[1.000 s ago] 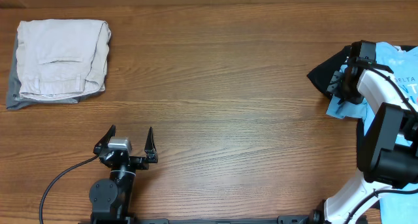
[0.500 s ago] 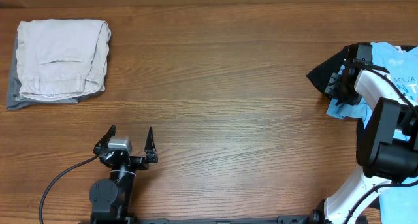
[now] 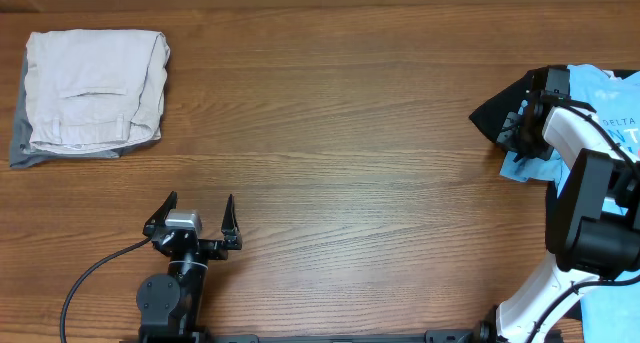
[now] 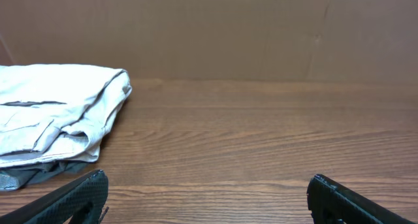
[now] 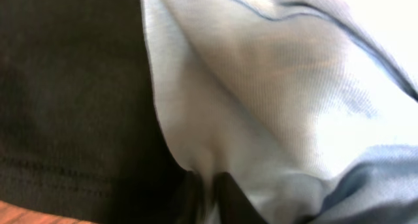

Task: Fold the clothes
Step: 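Reach right gripper to the blue T-shirt edge and grasp it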

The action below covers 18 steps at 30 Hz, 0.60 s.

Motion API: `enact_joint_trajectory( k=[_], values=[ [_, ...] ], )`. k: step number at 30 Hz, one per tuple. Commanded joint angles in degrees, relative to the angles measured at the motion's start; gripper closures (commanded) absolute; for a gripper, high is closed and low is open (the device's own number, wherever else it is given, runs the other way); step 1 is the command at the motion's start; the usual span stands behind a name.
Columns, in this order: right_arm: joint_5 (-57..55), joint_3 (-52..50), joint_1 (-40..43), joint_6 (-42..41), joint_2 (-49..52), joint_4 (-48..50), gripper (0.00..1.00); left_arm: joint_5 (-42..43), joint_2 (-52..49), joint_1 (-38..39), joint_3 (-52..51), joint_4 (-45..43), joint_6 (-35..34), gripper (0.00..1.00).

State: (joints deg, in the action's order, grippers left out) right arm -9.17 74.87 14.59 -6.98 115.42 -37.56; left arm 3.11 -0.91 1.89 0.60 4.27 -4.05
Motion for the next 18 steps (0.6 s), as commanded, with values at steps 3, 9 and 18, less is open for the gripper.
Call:
enact_joint_trajectory(
  k=[3, 9, 18],
  values=[
    [-0.2, -0.2, 0.2, 0.0, 1.4, -0.2, 0.93, -0.8, 0.6, 0.3, -0.3, 0.0, 1.1, 0.00],
    [-0.2, 3.7, 0.2, 0.0, 0.4, -2.4, 0.96, -0.8, 0.6, 0.3, -0.3, 0.0, 1.1, 0.00],
    [0.5, 10.4, 0.2, -0.1, -1.7, -8.7, 0.96, -0.8, 0.6, 0.3, -0.3, 0.0, 1.1, 0.00]
  ],
)
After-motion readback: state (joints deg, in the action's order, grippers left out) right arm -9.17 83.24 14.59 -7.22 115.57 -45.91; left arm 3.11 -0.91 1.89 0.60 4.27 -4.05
